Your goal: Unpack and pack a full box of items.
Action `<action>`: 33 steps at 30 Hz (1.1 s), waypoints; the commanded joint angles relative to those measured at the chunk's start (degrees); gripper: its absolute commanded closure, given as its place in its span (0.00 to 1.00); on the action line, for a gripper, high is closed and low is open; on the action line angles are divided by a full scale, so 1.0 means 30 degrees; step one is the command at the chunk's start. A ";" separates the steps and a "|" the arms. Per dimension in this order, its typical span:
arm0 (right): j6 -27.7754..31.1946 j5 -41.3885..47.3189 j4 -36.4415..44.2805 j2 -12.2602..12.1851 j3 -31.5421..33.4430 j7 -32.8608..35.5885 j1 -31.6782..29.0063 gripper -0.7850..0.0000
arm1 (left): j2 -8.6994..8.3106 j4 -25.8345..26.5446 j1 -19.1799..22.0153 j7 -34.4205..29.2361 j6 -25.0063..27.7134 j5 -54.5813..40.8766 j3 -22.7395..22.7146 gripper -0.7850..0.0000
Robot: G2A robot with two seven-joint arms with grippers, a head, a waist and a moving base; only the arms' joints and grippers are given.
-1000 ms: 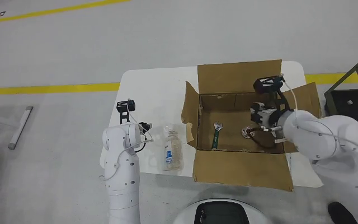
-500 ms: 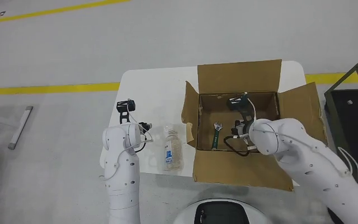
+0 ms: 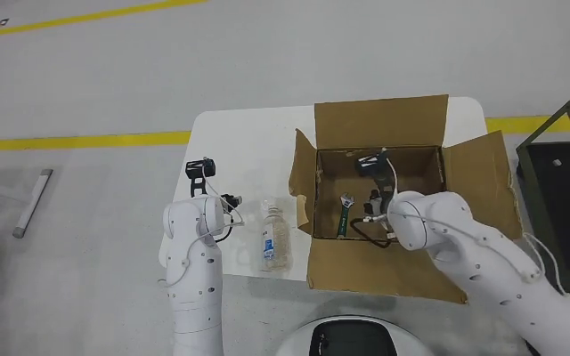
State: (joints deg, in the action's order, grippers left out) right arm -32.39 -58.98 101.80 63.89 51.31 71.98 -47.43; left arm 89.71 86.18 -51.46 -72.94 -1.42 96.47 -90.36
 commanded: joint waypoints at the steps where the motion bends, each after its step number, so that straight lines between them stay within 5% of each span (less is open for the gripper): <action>1: -0.0193 0.0123 -0.0665 0.0332 -0.0628 -0.0218 0.0555 1.00 | 0.0000 0.0000 0.0000 0.0000 0.0000 0.0000 0.0000 0.00; 5: -0.0433 0.0104 -0.2291 0.1121 -0.1966 -0.0457 0.1794 0.87 | 0.0000 0.0000 0.0000 0.0000 0.0000 0.0000 0.0000 0.00; 7: -0.0588 0.0344 -0.3295 0.1518 -0.2456 -0.0611 0.2254 0.91 | 0.0000 0.0000 0.0000 0.0000 0.0000 0.0000 0.0000 0.00; 13: -0.0982 0.1299 -0.5560 0.2517 -0.3330 -0.1006 0.3262 0.80 | 0.0000 0.0000 0.0000 0.0000 0.0000 0.0000 0.0000 0.00; 15: -0.1039 0.1381 -0.6090 0.2759 -0.3543 -0.1062 0.3415 0.70 | 0.0000 0.0000 0.0000 0.0000 0.0000 0.0000 0.0000 0.00; 30: -0.0973 0.1205 -0.7802 0.3888 -0.3794 -0.0996 0.3512 0.56 | 0.0000 0.0000 0.0000 0.0000 0.0000 0.0000 0.0000 0.00; 33: -0.0866 0.1084 -0.7921 0.4009 -0.3585 -0.0889 0.3529 0.47 | 0.0000 0.0000 0.0000 0.0000 0.0000 0.0000 0.0000 0.00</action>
State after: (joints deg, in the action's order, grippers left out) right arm -35.06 -55.57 78.09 75.84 40.41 69.23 -36.88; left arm 89.71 86.18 -51.46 -72.94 -1.42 96.47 -90.36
